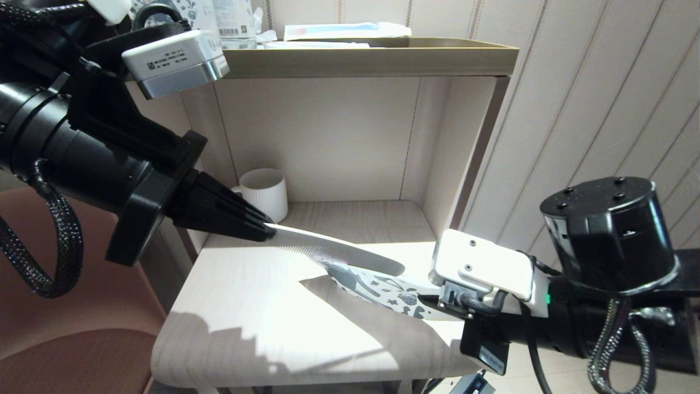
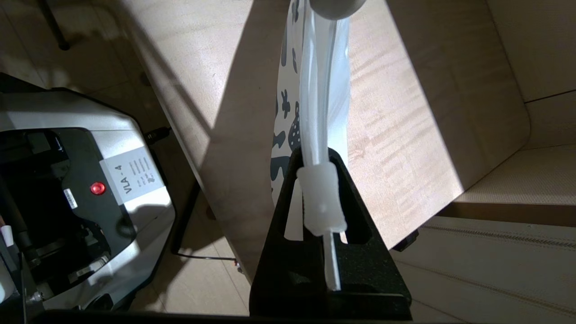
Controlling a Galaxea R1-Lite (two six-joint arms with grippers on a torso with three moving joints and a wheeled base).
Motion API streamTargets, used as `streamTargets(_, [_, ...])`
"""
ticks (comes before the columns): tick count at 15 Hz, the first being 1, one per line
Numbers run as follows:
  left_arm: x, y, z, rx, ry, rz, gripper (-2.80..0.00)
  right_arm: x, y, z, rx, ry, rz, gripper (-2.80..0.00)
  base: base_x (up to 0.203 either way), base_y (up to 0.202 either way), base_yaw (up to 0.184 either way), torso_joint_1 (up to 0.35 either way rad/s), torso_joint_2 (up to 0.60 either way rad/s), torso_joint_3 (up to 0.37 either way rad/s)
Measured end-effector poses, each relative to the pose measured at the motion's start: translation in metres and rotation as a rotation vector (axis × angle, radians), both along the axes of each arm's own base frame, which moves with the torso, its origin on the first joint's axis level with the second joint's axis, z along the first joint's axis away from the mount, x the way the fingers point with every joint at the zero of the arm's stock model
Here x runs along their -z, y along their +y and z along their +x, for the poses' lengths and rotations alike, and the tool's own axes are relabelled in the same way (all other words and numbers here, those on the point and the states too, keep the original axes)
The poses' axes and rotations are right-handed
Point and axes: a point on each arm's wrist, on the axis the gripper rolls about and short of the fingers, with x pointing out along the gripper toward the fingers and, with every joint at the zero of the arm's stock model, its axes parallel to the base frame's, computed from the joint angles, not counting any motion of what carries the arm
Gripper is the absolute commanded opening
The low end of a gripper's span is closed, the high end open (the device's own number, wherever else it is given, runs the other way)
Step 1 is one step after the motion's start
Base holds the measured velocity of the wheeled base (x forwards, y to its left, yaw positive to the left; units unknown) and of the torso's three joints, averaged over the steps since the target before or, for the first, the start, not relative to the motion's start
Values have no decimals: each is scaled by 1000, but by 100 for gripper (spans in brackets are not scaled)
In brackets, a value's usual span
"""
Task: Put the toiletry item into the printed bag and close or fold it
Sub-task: Place the comb into the storage bag
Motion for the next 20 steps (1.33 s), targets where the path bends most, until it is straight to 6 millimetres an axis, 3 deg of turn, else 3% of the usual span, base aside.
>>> streamTargets(7, [13,-8,7,19,48,23,-280,0,0,0,0,-1,1,-280,0,0,0,0,0,0])
streamTargets(16, [23,-37,20,65,85,-29,-280,-2,1,-1,-22,26,38,-280,0,0,0,0,0,0])
streamTargets(20, [36,-44,25,76,106,-38,-280,-3,0,-2,-36,41,51,-280,0,0,0,0,0,0])
